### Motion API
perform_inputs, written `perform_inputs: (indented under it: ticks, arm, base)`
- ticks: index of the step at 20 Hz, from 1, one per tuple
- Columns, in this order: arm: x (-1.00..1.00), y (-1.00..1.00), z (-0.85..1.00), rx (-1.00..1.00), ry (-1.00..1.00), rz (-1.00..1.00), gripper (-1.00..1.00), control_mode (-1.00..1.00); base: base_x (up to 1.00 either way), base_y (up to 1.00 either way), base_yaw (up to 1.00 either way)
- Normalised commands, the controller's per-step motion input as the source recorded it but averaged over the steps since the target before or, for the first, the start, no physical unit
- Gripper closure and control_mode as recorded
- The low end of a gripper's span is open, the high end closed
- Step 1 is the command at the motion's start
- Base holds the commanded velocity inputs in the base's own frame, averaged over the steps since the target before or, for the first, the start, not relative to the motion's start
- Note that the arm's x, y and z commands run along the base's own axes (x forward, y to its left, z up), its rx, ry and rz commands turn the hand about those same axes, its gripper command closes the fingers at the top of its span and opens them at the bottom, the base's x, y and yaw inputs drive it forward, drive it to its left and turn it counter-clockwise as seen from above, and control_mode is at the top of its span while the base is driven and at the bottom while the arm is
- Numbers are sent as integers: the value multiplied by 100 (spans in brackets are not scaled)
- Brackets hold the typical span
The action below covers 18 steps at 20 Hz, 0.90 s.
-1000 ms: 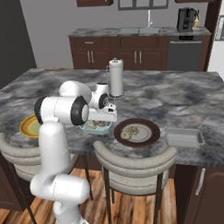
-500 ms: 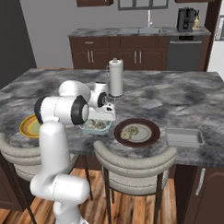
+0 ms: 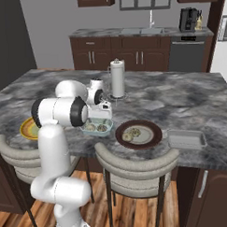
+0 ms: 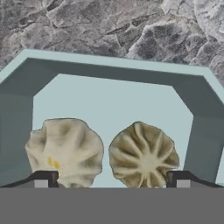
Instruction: Place two dumplings into each of the tupperware containers and then place the containers in the fridge.
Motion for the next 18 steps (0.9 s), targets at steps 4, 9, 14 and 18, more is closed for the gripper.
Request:
perform_inputs:
  ticks: [4,9,14,18]
  arm:
    - [-14,38,12,0,0,0,-100,-100]
    - [-8,55,0,0,0,4,-100,-100]
    - [-10,33,-12,-1,0,4,-100,-100]
    - [-30,9,-15,0,0,1,-100,-100]
  base:
    - [0,0,0]
    - [0,0,0]
    - [0,0,0]
    - [0,0,0]
